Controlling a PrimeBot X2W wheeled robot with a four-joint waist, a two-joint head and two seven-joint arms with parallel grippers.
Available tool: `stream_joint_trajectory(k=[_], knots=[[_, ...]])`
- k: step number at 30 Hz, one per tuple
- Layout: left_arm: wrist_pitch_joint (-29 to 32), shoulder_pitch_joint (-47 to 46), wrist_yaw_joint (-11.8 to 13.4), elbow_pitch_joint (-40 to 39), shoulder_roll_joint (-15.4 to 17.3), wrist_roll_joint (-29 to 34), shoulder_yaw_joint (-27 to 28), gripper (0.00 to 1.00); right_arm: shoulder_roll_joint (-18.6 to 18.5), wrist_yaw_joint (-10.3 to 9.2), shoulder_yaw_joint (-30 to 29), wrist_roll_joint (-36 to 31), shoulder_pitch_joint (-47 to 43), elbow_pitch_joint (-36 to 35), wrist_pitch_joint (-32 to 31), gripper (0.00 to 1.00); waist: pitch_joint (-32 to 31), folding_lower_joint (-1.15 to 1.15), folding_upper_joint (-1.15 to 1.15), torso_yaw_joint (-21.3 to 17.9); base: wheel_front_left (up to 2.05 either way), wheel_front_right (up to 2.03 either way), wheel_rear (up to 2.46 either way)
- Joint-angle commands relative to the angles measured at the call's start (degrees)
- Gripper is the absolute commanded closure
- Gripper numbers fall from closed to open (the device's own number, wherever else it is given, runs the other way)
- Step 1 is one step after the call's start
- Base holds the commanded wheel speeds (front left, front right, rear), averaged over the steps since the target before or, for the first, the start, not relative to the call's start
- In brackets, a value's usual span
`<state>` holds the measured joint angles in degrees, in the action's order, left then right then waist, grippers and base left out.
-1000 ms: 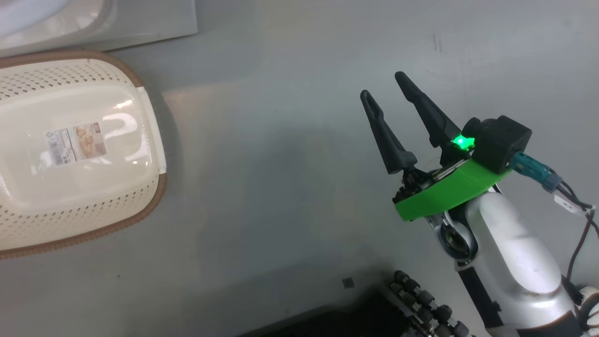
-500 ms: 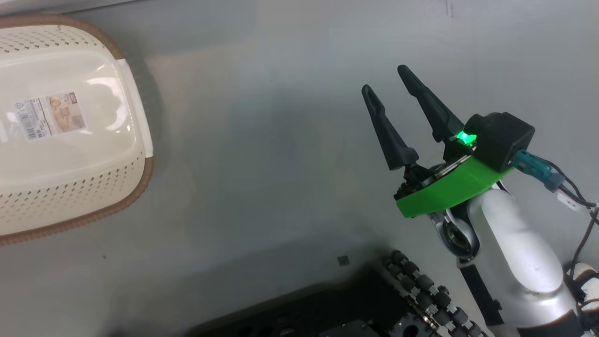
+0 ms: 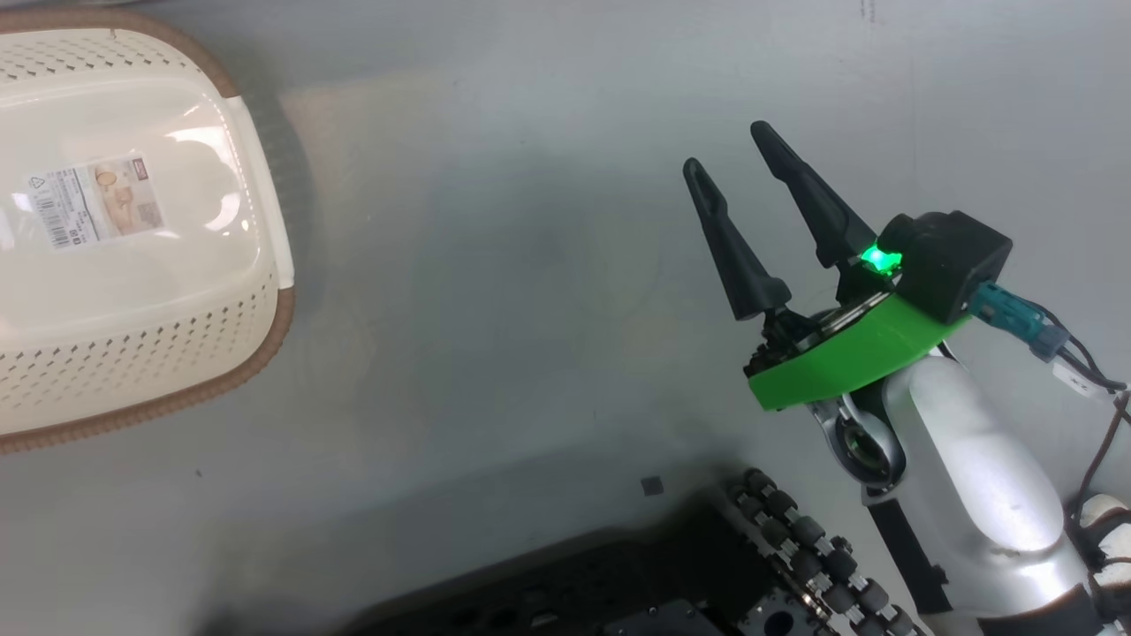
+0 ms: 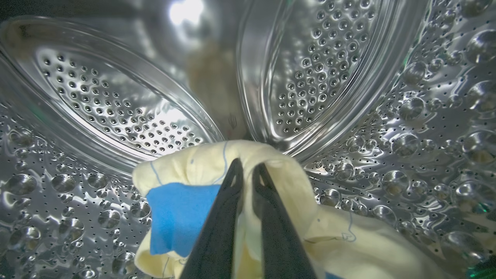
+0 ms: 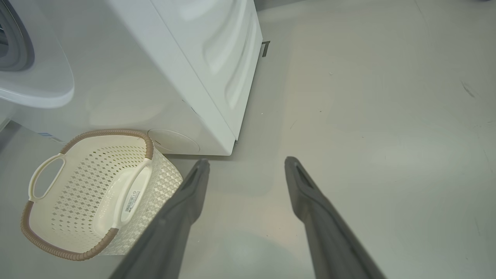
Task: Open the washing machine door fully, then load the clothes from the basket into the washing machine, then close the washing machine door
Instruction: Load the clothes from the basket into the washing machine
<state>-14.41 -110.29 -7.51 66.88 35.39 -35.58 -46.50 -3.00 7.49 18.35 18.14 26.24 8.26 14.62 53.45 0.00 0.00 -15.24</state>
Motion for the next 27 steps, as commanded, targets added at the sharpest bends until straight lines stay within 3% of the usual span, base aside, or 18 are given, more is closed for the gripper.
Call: stream_joint_trajectory(k=[1, 11, 17, 27], knots=[[-0.5, -2.3, 0.1, -0.3, 1.7, -0.6, 0.6, 0.0, 0.1, 0.0, 0.7, 0.3, -1.5, -1.1, 0.4, 0.0, -0.2, 0.0, 0.0, 0.0, 0.0, 0.0, 0.0], [-0.6, 2.9, 0.0, -1.1, 1.4, -3.2, -2.2, 0.0, 0.1, 0.0, 0.0, -1.6, -0.5, -0.2, 0.4, 0.0, -4.4, 0.0, 0.0, 1.1, 0.0, 0.0, 0.0], [-0.6, 10.6, 0.0, -4.6, 2.1, -6.5, -2.9, 0.0, 0.1, 0.0, -0.6, -3.3, -0.7, 0.7, 0.4, 0.0, -10.0, 0.0, 0.0, 2.9, 0.0, 0.0, 0.0], [-0.5, 25.3, 0.0, -7.2, 0.1, -14.5, -5.9, 0.0, 0.1, 0.0, 0.1, -5.5, -2.4, 3.6, 0.4, 0.0, -21.7, 0.0, 0.0, 7.4, 0.0, 0.0, 0.0]])
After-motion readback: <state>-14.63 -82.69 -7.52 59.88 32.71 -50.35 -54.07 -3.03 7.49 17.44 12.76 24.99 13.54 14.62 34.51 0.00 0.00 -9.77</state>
